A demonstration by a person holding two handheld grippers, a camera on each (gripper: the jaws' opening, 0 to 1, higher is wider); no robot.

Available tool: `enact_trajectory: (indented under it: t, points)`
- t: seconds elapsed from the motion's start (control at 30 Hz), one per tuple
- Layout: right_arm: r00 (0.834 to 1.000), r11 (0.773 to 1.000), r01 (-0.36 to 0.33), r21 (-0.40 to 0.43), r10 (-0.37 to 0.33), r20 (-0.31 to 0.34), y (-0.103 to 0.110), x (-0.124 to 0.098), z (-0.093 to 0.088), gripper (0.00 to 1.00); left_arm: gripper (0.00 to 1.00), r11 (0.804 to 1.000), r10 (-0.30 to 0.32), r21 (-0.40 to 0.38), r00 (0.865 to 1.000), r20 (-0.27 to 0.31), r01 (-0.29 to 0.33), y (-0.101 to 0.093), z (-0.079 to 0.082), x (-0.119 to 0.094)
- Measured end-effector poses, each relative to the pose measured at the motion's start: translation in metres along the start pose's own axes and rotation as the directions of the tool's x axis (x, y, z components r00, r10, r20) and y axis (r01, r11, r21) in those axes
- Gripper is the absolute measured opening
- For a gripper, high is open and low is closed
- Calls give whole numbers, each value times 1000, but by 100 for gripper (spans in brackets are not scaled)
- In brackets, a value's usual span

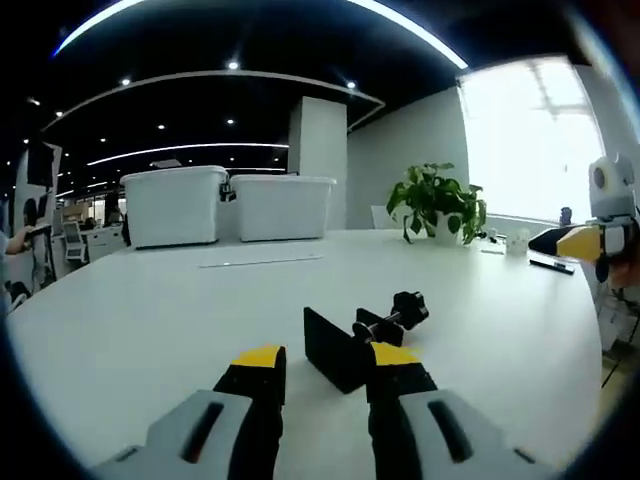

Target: Clamp the fixed fixture on the desktop, loosen the retaining clip, secure it to the edge of the desk, and tighten the retaining clip.

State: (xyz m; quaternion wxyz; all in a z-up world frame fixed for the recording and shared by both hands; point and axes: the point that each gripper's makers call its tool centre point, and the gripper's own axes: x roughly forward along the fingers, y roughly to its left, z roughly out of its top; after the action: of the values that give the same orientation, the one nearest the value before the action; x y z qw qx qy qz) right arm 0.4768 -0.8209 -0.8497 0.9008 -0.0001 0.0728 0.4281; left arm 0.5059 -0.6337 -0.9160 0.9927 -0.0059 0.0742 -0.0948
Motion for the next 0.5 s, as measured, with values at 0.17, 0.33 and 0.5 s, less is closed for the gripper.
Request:
enact_trajectory:
  t: [0.17,0.33,0.5]
  points:
    - [1000,1000,7,-19,-7,8,-2,0,2,31,33,1000,-2,-7,1000,-16,2,3,-2,4]
    - [1000,1000,7,-19,-7,8,-2,1,1,32,33,1000,14,7,999,-31,-13,8,-5,9]
    - [1000,1000,7,-22,-7,7,-2,0,0,31,34,1000,18,17,999,-48,-17,8,-9,13]
